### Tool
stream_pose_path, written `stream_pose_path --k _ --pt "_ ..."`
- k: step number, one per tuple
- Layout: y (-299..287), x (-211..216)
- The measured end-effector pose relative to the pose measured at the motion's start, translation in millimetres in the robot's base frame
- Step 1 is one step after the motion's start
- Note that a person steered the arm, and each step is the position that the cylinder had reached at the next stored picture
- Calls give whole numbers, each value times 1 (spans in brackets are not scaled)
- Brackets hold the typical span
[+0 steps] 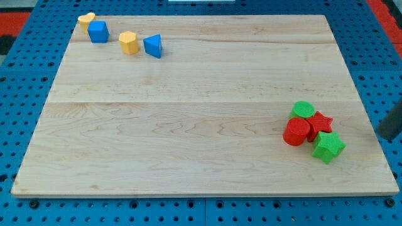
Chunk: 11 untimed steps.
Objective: Push the green circle on top of the board
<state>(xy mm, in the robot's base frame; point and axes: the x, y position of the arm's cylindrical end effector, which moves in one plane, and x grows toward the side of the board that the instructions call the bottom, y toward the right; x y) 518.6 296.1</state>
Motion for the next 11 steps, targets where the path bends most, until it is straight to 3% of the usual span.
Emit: stream_pose_path --k 4,6,10,11 --pt "-179 0" --pt "-163 -16" --pt "-163 -124" --pt "-151 -122"
